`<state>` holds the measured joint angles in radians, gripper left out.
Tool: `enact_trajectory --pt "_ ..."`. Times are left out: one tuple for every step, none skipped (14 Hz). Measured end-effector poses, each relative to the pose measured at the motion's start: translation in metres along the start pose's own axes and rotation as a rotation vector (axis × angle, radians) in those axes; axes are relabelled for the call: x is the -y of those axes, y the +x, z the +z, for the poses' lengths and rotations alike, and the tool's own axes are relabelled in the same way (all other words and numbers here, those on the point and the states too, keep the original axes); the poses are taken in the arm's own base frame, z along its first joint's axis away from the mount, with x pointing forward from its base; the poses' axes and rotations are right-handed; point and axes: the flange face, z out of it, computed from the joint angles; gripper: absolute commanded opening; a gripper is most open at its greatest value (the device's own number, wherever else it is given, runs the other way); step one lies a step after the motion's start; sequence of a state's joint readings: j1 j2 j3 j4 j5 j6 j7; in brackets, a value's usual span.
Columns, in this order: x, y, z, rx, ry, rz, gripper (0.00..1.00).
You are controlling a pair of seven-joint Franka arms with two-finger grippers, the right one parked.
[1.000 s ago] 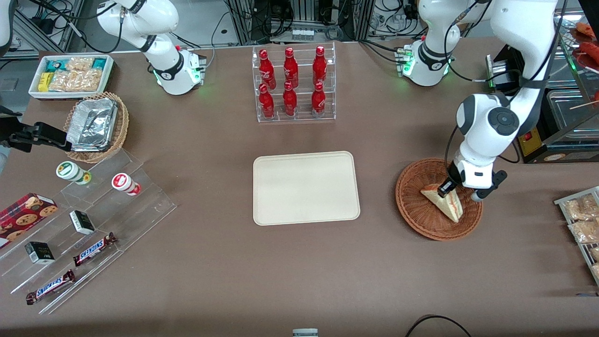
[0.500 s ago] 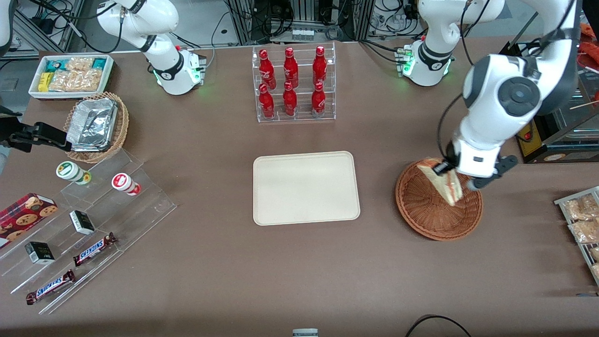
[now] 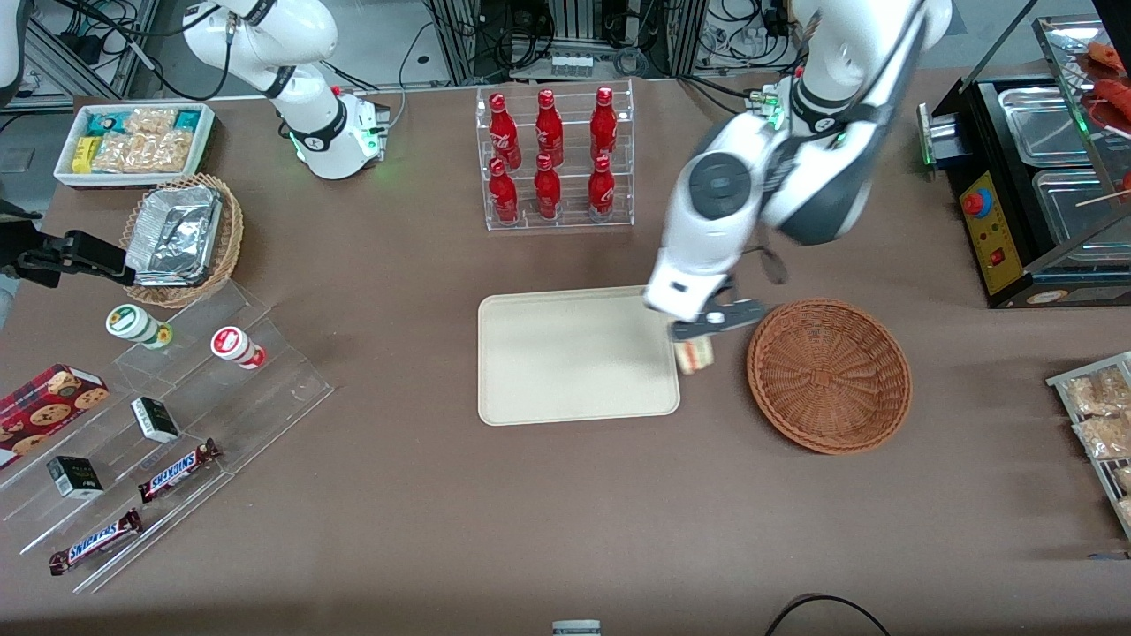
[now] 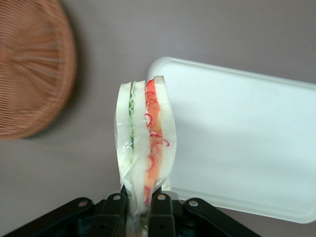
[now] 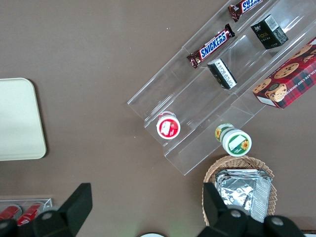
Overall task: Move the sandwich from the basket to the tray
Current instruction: 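Lift the sandwich and carry it over the beige tray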
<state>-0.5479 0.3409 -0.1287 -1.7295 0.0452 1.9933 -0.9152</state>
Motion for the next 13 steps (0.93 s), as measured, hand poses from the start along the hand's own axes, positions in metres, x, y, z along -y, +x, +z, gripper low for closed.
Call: enact_trajectory --pt "-0.021 -0.007 0.011 0.006 0.002 0.002 0.00" --pt "-0.039 -0.013 0.020 0.009 0.000 -0.009 0.00" --pt "-0.055 -0.016 0.027 0.011 -0.001 -0.015 0.00" --pt "-0.067 -0.020 0.035 0.015 0.000 -0.010 0.00" --pt "-0.079 -0.025 0.044 0.014 0.003 0.006 0.00" --pt "-0.091 -0.030 0.053 -0.003 0.006 0.027 0.00" --pt "-0.101 -0.034 0.062 -0.025 0.005 0.044 0.00" --pt "-0.109 -0.035 0.071 -0.046 -0.009 0.059 0.00" --pt "-0.117 -0.039 0.078 -0.065 -0.029 0.075 0.00" --pt "-0.125 -0.042 0.085 -0.081 -0.047 0.090 0.00" --pt "-0.129 -0.045 0.091 -0.095 -0.054 0.103 0.00" --pt "-0.131 -0.046 0.097 -0.109 -0.049 0.117 0.00" --pt "-0.131 -0.045 0.104 -0.121 -0.038 0.129 0.00"
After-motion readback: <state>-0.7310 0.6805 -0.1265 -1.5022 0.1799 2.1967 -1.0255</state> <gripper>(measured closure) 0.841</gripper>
